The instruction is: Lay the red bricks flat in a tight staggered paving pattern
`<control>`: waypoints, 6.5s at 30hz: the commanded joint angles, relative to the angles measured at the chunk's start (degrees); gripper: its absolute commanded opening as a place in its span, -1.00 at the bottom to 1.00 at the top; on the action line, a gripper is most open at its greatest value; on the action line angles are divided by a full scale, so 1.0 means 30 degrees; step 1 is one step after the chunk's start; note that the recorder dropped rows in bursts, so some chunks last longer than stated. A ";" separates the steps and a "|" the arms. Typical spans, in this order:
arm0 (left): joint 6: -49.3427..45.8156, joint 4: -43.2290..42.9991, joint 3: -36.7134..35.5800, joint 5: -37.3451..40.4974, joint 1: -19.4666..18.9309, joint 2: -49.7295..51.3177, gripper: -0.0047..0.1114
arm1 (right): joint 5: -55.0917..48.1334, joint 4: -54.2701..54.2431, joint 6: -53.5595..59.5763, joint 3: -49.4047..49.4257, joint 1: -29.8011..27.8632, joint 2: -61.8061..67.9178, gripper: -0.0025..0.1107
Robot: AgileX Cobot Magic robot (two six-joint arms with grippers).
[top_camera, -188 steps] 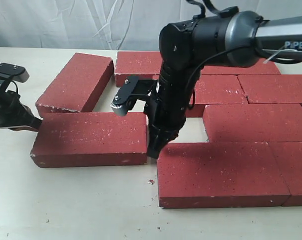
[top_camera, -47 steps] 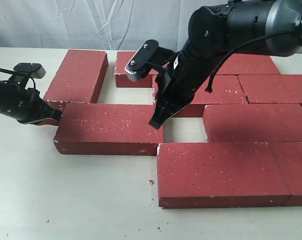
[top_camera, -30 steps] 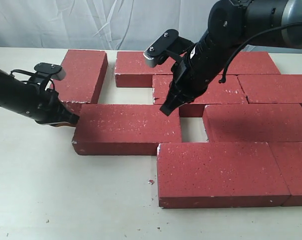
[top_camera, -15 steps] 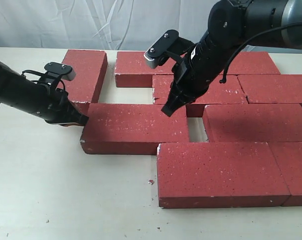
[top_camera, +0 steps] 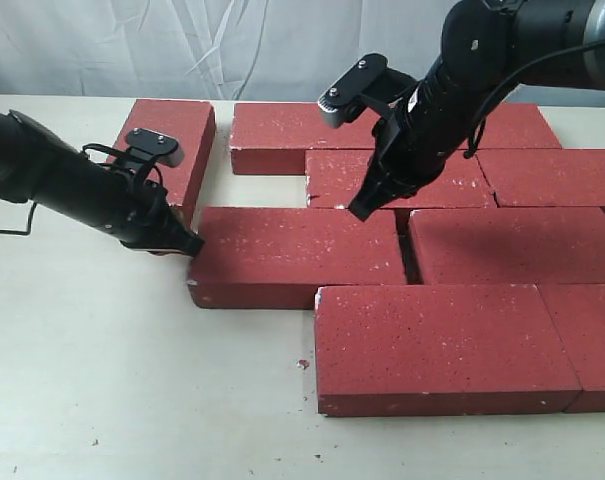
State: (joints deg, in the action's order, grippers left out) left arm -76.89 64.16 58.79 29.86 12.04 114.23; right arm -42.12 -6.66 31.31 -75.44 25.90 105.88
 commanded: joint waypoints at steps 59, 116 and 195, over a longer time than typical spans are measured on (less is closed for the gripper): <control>1.6310 -1.4292 1.1161 -0.2644 -0.1286 0.0439 -0.92 | 0.1154 -0.3178 -0.0104 0.0099 -0.0618 -0.0108 -0.97; 2.1771 -2.6461 2.9309 0.9356 -0.0741 1.3007 -0.92 | 0.1664 -0.3522 0.0006 0.0099 -0.0618 -0.0108 -0.97; 1.9810 -2.7014 2.4428 0.9197 -0.2372 0.9878 -0.92 | 0.1734 -0.3886 0.0179 0.0099 -0.0618 -0.0108 -0.97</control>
State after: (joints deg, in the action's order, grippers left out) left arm -18.25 -15.68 131.89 55.37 5.23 147.39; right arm -37.26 -18.07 31.40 -75.44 24.28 105.88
